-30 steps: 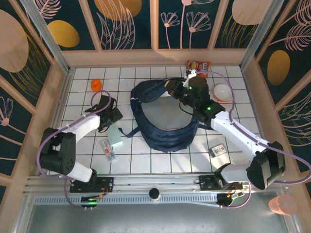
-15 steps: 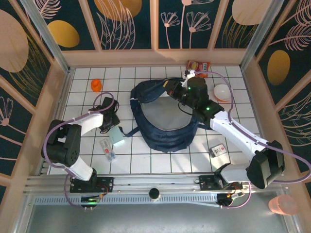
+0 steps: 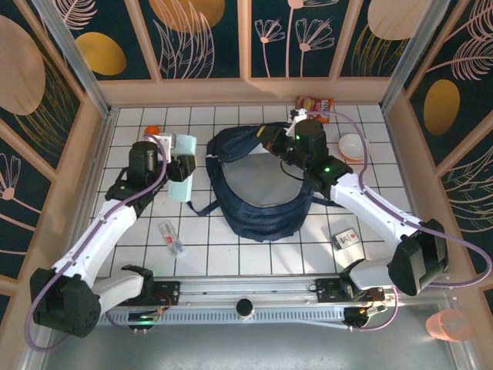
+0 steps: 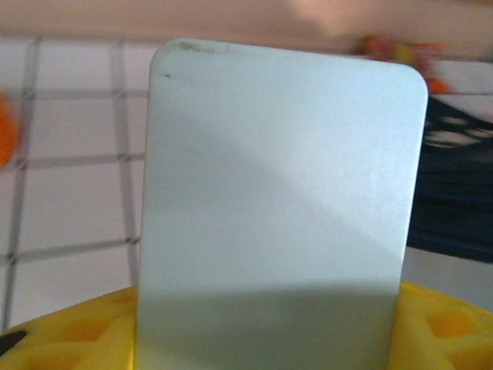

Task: Pack the student bag

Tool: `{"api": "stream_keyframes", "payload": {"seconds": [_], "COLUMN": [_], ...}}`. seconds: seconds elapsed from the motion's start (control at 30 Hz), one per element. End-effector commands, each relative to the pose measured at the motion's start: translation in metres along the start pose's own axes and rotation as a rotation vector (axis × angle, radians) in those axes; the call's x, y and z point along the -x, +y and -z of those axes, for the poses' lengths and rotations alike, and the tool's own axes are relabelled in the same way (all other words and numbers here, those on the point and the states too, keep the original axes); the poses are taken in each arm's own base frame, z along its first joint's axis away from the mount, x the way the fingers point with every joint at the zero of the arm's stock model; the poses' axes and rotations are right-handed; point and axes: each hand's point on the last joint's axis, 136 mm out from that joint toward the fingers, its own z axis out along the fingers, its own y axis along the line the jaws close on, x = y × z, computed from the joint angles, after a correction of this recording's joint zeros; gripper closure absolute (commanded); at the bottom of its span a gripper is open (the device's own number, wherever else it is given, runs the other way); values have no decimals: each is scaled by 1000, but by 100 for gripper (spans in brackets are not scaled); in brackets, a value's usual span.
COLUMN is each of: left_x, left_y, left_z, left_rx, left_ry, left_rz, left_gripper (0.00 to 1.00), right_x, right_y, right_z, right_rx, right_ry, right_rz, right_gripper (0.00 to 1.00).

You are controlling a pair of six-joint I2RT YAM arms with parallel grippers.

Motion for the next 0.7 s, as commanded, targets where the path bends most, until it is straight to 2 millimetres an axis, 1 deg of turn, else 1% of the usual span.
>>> {"api": "stream_keyframes", "payload": {"seconds": [0.0, 0.13, 0.17, 0.2, 0.23, 0.3, 0.4, 0.47, 0.57, 0.6, 0.63, 0.67], "left_x": [15, 7, 5, -3, 4, -2, -15, -31, -50, -51, -48, -38], "left_y": [-75, -118, -127, -131, -139, -146, -165, -181, -194, -196, -199, -204], "left_z": [21, 36, 37, 34, 37, 33, 28, 24, 14, 10, 6, 2], "left_rx": [-404, -529, -540, -539, -532, -527, -560, -600, -601, -586, -564, -545], "left_ry": [-80, -81, -77, -53, -65, -37, 4, 17, -23, -55, -102, -160], "left_rz": [-365, -566, -623, -657, -705, -786, -894, -998, -1174, -1213, -1234, -1235], "left_gripper": [71, 72, 72, 74, 74, 74, 75, 76, 76, 76, 75, 74], "right_x": [26, 24, 24, 24, 24, 25, 23, 22, 22, 22, 23, 24], "right_y": [44, 45, 45, 46, 46, 48, 51, 54, 57, 59, 61, 61], "right_z": [4, -1, -2, -2, -3, -4, -8, -10, -10, -9, -8, -7], "right_rx": [128, 129, 129, 134, 136, 143, 152, 161, 166, 170, 173, 174], "right_ry": [-75, -59, -56, -57, -55, -52, -36, -21, -10, -10, -10, -13], "right_rz": [9, 8, 6, 7, 7, 8, 14, 18, 23, 25, 28, 29], "right_gripper": [100, 100, 100, 100, 100, 100, 100, 100, 100, 100, 100, 100]}}
